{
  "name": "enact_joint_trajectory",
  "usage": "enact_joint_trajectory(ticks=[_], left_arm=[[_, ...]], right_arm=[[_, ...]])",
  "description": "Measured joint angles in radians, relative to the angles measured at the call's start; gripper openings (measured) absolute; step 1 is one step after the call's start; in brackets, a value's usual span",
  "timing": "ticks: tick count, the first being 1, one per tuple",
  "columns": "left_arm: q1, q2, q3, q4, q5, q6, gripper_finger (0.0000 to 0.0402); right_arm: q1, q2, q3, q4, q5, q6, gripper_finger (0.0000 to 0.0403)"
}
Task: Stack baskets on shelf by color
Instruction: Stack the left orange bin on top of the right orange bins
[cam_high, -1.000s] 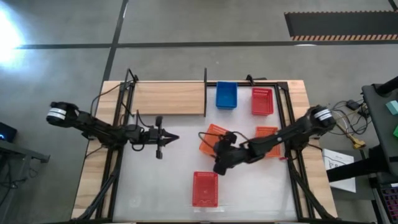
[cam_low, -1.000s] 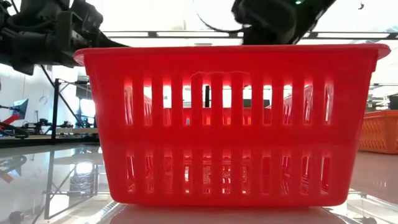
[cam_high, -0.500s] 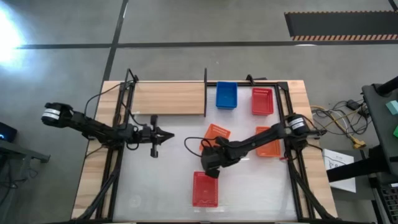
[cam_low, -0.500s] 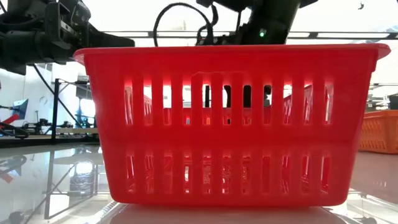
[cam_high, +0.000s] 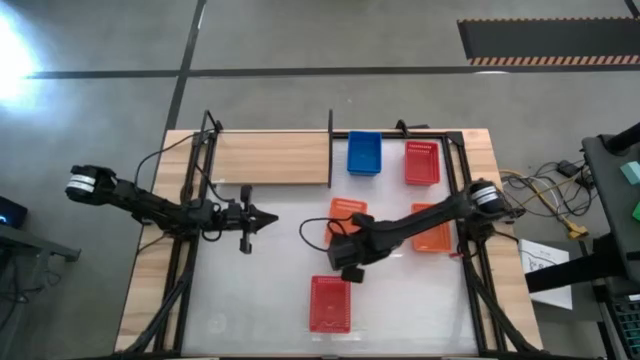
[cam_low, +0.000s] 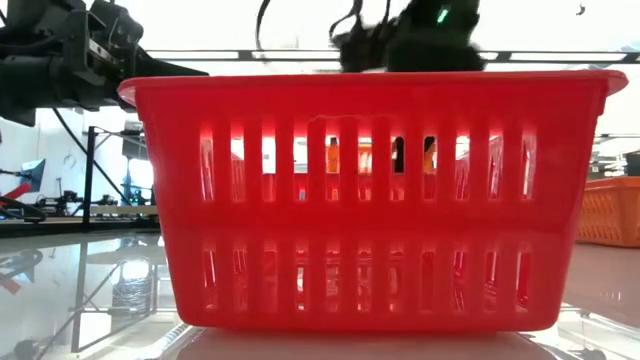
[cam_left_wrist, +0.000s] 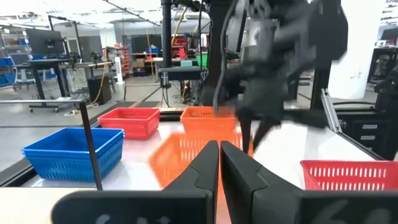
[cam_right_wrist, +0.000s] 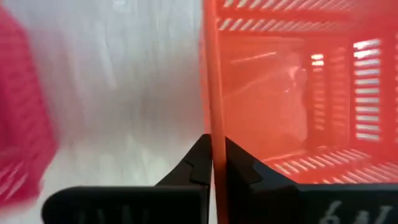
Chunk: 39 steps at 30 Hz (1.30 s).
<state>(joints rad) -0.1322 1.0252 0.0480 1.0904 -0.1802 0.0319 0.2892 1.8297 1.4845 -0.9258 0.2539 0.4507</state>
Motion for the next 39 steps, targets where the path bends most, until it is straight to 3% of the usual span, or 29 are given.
enact_joint_trajectory(ticks=[13,25,39], left_arm=[[0.000,0.002,-0.002,0.001,0.000,-0.003,0.0000],[0.000,0.002,0.000,0.001,0.003,-0.003,0.0000],[0.000,0.002,0.002,0.001,0.003,0.000,0.0000]], right_arm=[[0.139,-0.392,-0.113,-0.481,-0.002,0.109,0.0009],[0.266,-0.785,-0.516,-0.408,-0.083,0.224,0.0008],[0.272,-0.947,-0.728,-0.286,-0.142,0.204,0.0008]])
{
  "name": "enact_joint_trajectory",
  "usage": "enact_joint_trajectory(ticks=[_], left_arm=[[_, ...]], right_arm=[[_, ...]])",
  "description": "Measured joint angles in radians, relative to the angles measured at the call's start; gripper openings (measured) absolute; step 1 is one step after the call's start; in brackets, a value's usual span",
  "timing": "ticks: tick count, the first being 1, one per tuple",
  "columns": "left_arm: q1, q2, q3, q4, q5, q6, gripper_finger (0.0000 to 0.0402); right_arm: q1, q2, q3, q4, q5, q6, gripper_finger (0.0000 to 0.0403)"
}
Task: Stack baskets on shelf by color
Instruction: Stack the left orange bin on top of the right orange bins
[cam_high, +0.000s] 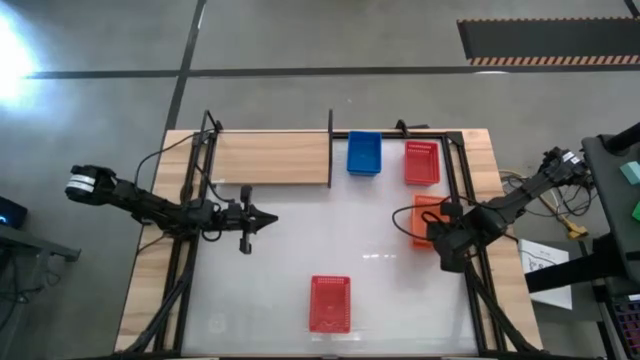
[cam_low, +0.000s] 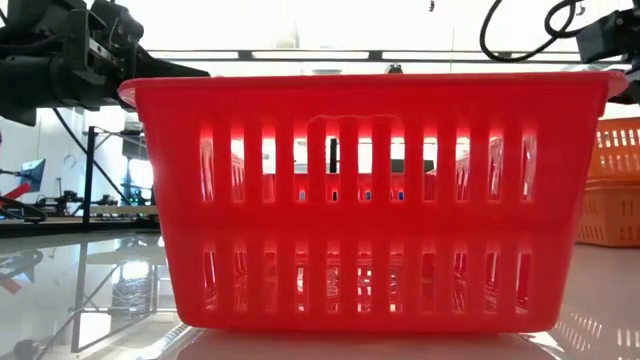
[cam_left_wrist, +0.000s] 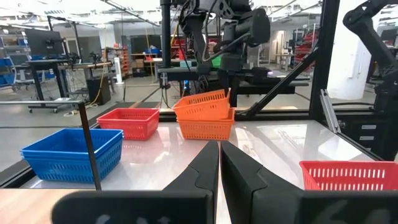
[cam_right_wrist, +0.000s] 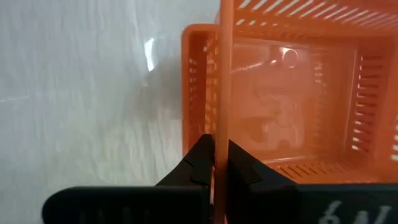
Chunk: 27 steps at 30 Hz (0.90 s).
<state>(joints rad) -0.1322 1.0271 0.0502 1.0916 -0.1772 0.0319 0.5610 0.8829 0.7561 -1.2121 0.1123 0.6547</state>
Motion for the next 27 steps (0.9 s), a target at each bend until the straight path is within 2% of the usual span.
enact_joint_trajectory(ticks=[7,16,20,23,27], left_arm=[[0.000,0.000,0.000,0.000,-0.002,0.000,0.0000],[0.000,0.000,0.000,0.000,-0.004,0.001,0.0000],[0.000,0.000,0.000,0.000,-0.004,0.001,0.0000],[0.000,0.000,-0.003,-0.001,-0.004,0.001,0.0000],[0.000,0.000,-0.003,-0.001,-0.004,0.000,0.0000]], right_arm=[[0.000,0.028,-0.003,0.046,-0.015,0.096,0.0024],[0.000,0.083,0.056,0.041,-0.042,0.221,0.0110],[0.000,0.093,0.114,0.044,0.004,0.225,0.0134],[0.000,0.103,0.122,0.042,0.045,0.228,0.0128],[0.000,0.132,0.103,0.020,0.045,0.228,0.0078]])
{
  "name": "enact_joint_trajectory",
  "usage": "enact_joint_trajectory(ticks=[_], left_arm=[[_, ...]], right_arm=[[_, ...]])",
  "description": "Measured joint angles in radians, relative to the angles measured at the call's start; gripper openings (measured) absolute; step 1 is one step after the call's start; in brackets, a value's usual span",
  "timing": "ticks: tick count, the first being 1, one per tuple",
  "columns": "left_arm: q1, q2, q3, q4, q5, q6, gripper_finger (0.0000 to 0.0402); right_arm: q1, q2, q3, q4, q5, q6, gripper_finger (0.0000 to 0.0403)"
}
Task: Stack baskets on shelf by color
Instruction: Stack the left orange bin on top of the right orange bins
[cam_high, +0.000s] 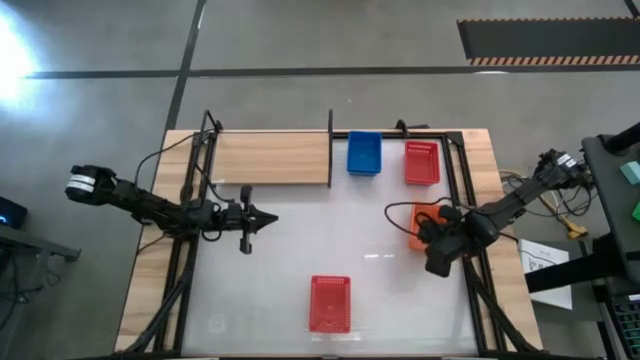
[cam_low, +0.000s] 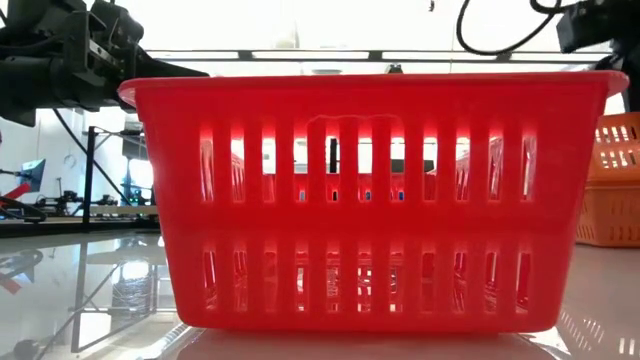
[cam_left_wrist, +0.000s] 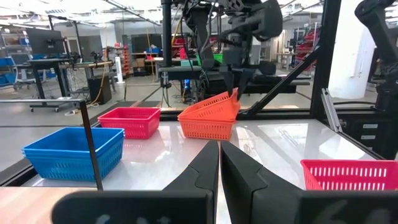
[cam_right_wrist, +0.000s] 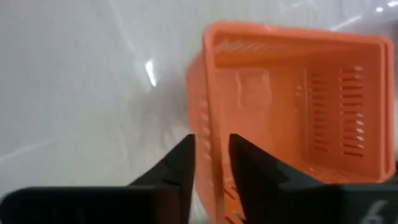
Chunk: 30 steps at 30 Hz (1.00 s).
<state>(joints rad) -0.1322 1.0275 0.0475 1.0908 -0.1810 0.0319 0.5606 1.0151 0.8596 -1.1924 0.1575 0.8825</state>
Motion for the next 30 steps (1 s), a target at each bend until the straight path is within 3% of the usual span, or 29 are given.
enact_joint_trajectory(ticks=[4,12,18,22,30], left_arm=[[0.000,0.000,0.000,0.000,0.000,0.000,0.0000],[0.000,0.000,0.000,0.000,0.000,-0.001,0.0000],[0.000,0.000,0.000,0.000,0.001,-0.002,0.0000],[0.000,0.000,0.000,0.000,0.001,-0.003,0.0000],[0.000,0.000,0.000,0.000,0.006,-0.024,0.0000]], right_arm=[[0.000,0.039,-0.003,-0.015,-0.005,-0.011,0.0018],[0.000,0.120,0.083,-0.059,0.000,-0.041,0.0009],[0.000,0.149,0.070,-0.052,-0.005,-0.025,0.0010],[0.000,0.167,0.058,-0.054,-0.008,-0.009,0.0028],[0.000,0.168,0.060,-0.053,0.000,0.008,0.0107]])
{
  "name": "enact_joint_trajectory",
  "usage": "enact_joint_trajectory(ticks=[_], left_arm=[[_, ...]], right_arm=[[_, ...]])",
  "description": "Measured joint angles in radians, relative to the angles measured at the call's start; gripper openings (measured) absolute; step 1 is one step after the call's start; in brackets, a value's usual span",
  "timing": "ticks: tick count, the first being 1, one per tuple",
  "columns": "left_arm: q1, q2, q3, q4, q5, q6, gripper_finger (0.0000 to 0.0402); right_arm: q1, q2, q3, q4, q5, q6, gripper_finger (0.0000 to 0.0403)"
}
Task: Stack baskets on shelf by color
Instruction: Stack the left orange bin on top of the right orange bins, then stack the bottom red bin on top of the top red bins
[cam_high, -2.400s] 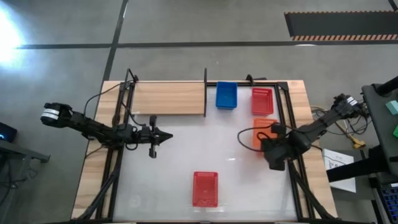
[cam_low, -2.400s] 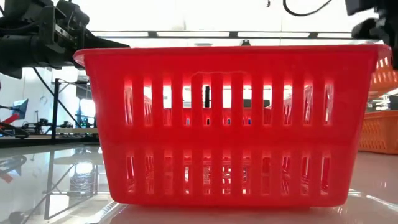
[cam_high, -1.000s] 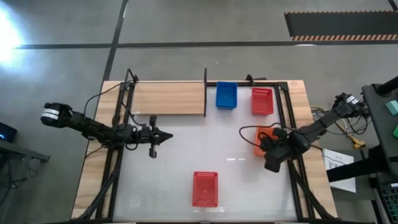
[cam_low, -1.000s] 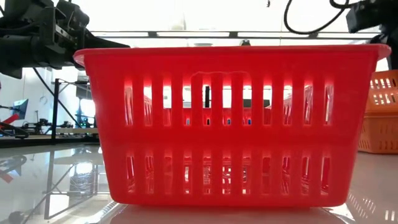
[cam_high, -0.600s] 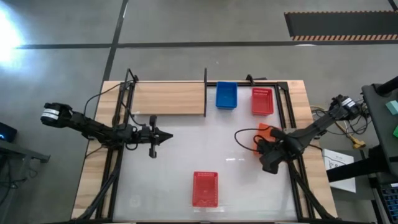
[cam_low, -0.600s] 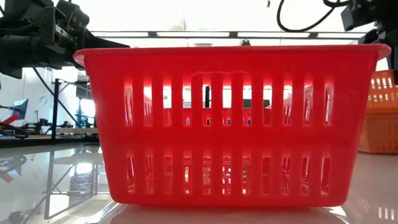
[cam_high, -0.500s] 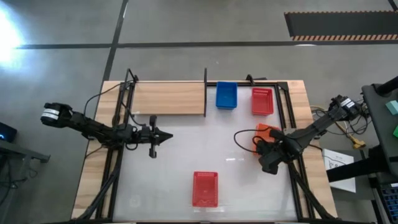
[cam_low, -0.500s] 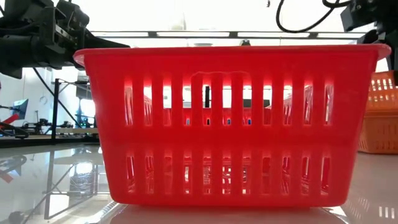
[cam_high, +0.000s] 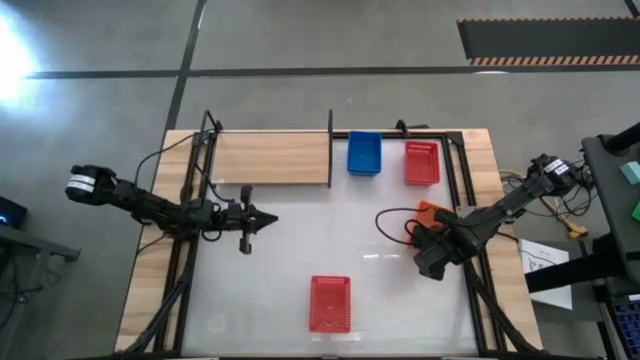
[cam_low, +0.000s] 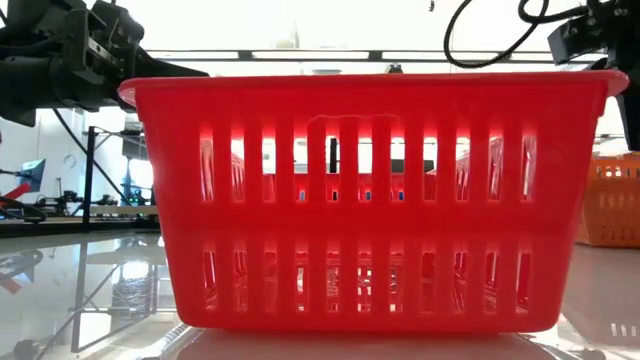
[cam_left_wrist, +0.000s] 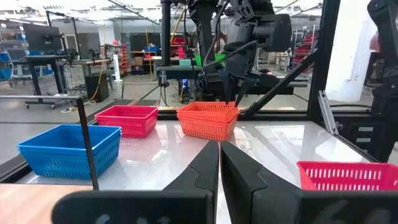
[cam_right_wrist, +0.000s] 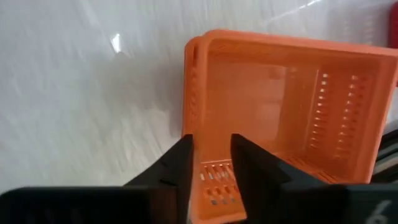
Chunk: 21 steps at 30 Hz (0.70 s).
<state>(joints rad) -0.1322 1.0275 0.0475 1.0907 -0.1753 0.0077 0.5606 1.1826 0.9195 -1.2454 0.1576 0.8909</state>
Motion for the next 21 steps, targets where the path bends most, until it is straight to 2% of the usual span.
enact_joint_trajectory(ticks=[6,9,12,16,21], left_arm=[[0.000,0.000,0.000,0.000,-0.001,-0.002,0.0000],[0.000,0.000,0.000,0.000,-0.001,-0.002,0.0000],[0.000,0.000,0.000,0.000,-0.001,-0.001,0.0000],[0.000,0.000,0.000,0.000,-0.002,-0.001,0.0000],[0.000,0.000,0.000,0.000,-0.002,-0.001,0.0000]], right_arm=[[0.000,-0.024,0.062,0.099,0.039,0.030,0.0125],[-0.004,-0.019,0.067,0.298,0.054,-0.005,0.0116],[-0.031,0.019,0.042,0.554,0.054,-0.110,0.0103],[-0.099,0.100,0.035,0.820,0.004,-0.258,0.0080],[-0.181,0.233,0.074,0.952,-0.057,-0.333,0.0068]])
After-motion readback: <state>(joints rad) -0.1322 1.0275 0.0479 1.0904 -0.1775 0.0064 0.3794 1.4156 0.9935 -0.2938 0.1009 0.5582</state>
